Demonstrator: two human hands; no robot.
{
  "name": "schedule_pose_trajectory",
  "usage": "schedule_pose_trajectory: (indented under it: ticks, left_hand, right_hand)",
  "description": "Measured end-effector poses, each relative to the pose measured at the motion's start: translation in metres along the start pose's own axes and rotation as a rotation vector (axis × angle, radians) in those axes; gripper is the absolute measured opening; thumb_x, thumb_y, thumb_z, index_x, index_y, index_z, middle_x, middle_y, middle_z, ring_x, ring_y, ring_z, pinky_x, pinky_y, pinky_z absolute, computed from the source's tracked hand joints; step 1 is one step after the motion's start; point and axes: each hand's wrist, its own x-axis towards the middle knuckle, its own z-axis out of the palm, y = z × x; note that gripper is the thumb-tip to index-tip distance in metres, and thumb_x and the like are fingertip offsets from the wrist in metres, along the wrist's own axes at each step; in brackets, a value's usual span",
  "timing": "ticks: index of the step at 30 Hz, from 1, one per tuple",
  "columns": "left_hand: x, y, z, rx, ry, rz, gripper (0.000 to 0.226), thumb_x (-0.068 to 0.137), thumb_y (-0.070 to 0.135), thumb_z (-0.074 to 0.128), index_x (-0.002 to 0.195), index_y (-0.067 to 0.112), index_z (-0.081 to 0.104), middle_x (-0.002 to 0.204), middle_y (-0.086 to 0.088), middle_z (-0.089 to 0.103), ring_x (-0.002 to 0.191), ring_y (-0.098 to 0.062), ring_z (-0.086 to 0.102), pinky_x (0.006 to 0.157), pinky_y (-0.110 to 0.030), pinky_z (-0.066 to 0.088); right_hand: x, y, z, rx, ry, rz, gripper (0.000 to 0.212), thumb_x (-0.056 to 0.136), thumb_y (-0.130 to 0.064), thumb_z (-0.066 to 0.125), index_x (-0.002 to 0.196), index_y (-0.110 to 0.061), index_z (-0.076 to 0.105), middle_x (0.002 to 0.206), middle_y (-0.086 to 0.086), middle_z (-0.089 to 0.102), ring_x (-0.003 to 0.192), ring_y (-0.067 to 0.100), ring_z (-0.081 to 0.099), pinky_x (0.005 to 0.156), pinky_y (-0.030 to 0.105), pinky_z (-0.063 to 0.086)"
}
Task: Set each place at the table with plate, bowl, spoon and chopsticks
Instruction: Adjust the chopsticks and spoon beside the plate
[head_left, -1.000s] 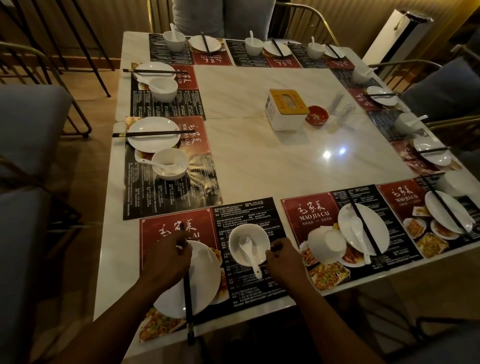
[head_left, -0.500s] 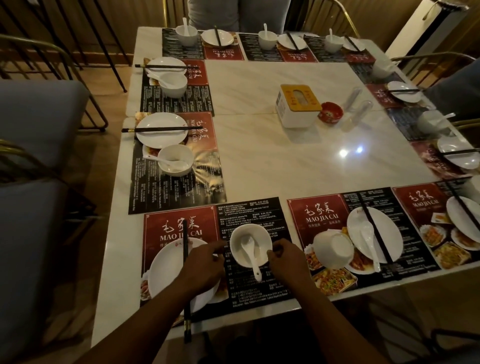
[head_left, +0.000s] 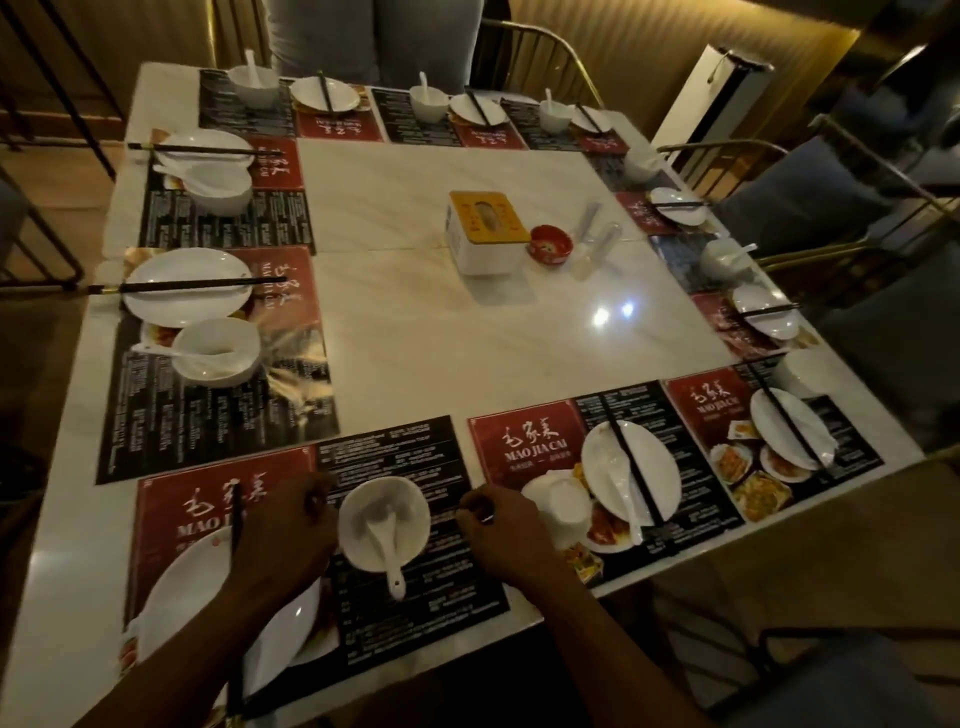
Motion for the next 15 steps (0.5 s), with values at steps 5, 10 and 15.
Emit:
schedule_pose_trajectory:
  ticks: [5,10,15]
  left_hand:
    - [0.019,0.054,0.038,0.050,0.083,0.175,0.034,0.086,0.005,0.070,0.119,0.016,0.068,0.112,0.000,0.068,0.098,-0.014,0.063,0.087,-0.034,0.054]
    - [0.033,0.112,0.112,0.045,0.097,0.163,0.029,0.085,0.009,0.071,0.113,0.016,0.070,0.107,0.004,0.069,0.092,-0.007,0.060,0.078,-0.018,0.047]
    - [0.013,0.141,0.180,0.062,0.012,-0.029,0.032,0.089,0.028,0.065,0.121,0.024,0.067,0.110,0.004,0.066,0.086,-0.004,0.061,0.071,-0.017,0.047]
  right_hand:
    - [0.032,0.023,-0.075,0.008,0.043,-0.150,0.015,0.091,-0.031,0.067,0.104,-0.025,0.071,0.093,-0.011,0.072,0.085,0.000,0.066,0.079,0.021,0.055]
    - [0.069,0.069,-0.130,-0.169,0.013,-0.292,0.031,0.089,-0.038,0.068,0.117,-0.025,0.062,0.108,-0.009,0.065,0.096,0.006,0.060,0.084,0.024,0.050]
    - [0.077,0.111,-0.132,-0.577,-0.371,-0.562,0.084,0.074,-0.062,0.073,0.145,-0.034,0.036,0.151,0.000,0.037,0.136,0.023,0.037,0.111,0.041,0.037]
